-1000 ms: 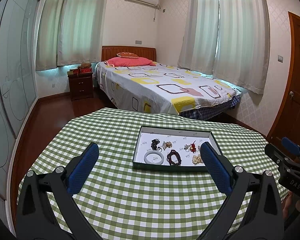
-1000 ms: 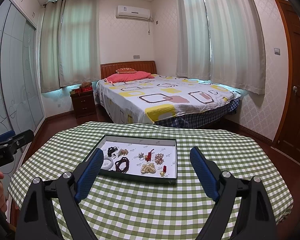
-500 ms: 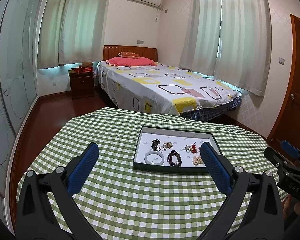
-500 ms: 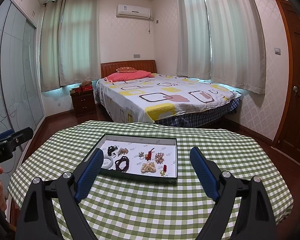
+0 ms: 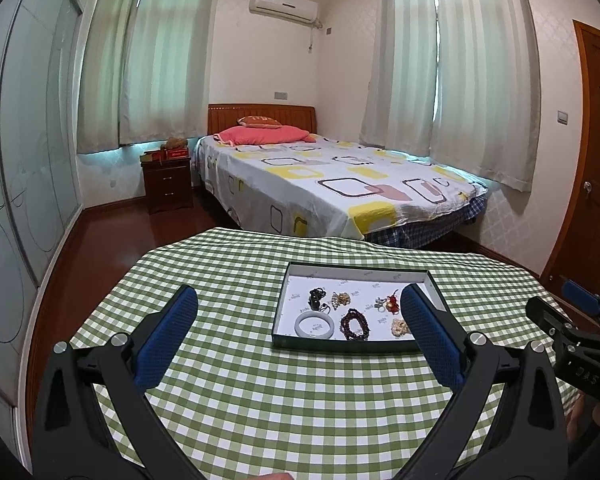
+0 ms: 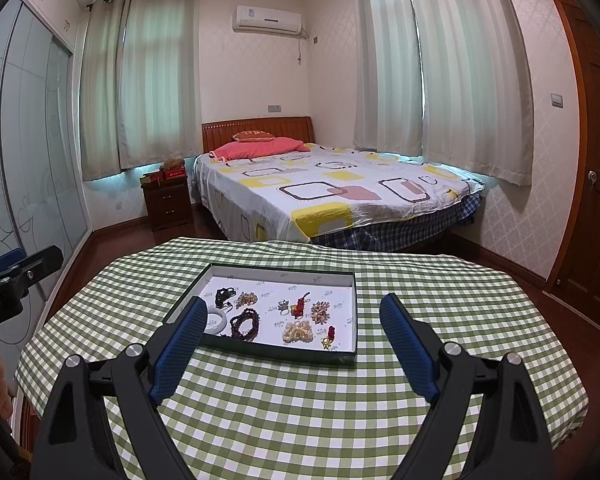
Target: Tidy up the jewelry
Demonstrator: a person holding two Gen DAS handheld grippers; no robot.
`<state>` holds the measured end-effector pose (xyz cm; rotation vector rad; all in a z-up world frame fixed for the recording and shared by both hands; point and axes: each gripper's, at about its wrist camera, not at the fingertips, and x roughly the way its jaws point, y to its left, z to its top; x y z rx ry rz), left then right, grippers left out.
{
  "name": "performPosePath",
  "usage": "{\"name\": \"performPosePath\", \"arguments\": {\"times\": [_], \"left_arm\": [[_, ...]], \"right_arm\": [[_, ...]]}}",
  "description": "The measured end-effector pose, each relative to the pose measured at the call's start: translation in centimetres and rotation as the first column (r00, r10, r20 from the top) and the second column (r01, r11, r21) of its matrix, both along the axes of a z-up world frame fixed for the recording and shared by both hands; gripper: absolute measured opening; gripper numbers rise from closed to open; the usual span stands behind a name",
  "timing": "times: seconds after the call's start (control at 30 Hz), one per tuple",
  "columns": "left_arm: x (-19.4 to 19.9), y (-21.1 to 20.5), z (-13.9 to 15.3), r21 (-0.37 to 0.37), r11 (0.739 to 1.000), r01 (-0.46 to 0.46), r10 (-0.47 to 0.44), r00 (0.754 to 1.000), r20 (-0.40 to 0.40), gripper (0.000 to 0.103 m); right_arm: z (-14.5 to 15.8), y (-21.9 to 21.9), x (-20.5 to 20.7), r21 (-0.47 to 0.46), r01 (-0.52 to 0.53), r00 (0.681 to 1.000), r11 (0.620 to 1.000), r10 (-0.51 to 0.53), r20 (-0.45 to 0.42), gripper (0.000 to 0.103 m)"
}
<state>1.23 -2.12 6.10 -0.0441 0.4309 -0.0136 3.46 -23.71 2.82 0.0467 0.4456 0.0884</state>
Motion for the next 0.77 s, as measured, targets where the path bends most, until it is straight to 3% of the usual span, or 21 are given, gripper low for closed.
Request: {"name": "performPosePath", "arguments": {"times": [0.5, 0.77], "left_arm": [[0.5, 0.3, -0.5, -0.036, 0.999, 0.005, -0.006, 1.0, -0.01, 0.099], [1.8, 0.8, -2.0, -0.036, 0.999, 0.002, -0.004, 0.998, -0.064, 0.099]], "right_arm": [[-0.5, 0.1, 0.4, 0.0, -0.002, 1.0, 1.0, 0.002, -0.006, 0.085], [-1.4, -0.2, 0.8, 0.005, 0.006, 1.0, 1.0, -0.006, -0.022, 0.085]]}}
